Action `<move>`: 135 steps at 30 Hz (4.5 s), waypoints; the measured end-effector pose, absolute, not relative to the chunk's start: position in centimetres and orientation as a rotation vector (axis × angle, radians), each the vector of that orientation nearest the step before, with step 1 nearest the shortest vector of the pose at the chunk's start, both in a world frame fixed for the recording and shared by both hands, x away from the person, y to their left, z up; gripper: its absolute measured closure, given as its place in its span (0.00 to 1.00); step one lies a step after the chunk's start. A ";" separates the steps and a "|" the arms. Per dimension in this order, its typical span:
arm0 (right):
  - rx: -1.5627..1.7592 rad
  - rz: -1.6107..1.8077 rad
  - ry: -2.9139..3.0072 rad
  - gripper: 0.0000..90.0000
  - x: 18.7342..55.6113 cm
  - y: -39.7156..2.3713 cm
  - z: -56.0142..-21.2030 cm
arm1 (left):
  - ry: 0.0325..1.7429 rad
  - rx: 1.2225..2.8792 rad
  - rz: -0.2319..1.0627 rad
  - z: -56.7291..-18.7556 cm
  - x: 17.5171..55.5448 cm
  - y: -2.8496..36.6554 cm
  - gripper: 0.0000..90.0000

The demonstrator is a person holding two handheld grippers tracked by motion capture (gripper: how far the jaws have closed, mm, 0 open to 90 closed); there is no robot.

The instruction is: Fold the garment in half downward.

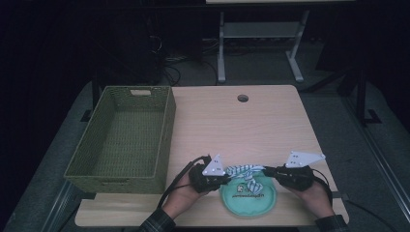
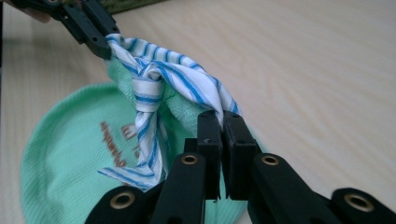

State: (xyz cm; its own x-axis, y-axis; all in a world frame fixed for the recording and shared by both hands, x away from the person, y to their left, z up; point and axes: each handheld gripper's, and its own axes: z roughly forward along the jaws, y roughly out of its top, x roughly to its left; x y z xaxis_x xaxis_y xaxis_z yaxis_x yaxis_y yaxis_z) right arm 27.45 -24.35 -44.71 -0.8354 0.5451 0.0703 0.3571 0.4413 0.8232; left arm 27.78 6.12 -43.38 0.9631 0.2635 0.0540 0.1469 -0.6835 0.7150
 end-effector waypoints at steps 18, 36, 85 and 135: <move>0.770 1.257 2.578 0.97 28.8 -22.3 -46.6 | 0.352 2.446 0.290 -45.1 31.3 6.4 0.95; 0.821 1.454 2.496 0.77 30.6 -23.5 -43.2 | 0.412 2.290 0.289 -40.8 31.7 8.5 0.74; 0.724 1.348 2.699 0.64 28.1 -20.7 -44.9 | 0.384 2.407 0.186 -44.2 29.4 7.2 0.64; 0.696 1.465 2.642 0.80 28.7 -21.7 -42.6 | 0.364 2.362 0.142 -40.1 30.8 6.7 0.87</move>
State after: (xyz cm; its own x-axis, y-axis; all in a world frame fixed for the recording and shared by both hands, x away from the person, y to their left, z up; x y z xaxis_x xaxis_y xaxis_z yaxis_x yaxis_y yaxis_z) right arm 28.69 -21.66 -42.64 -0.8984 0.4020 0.1768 0.3629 0.4527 0.8145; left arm 30.79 6.73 -40.06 0.9538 0.3004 -0.0020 0.2198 -0.6931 0.6865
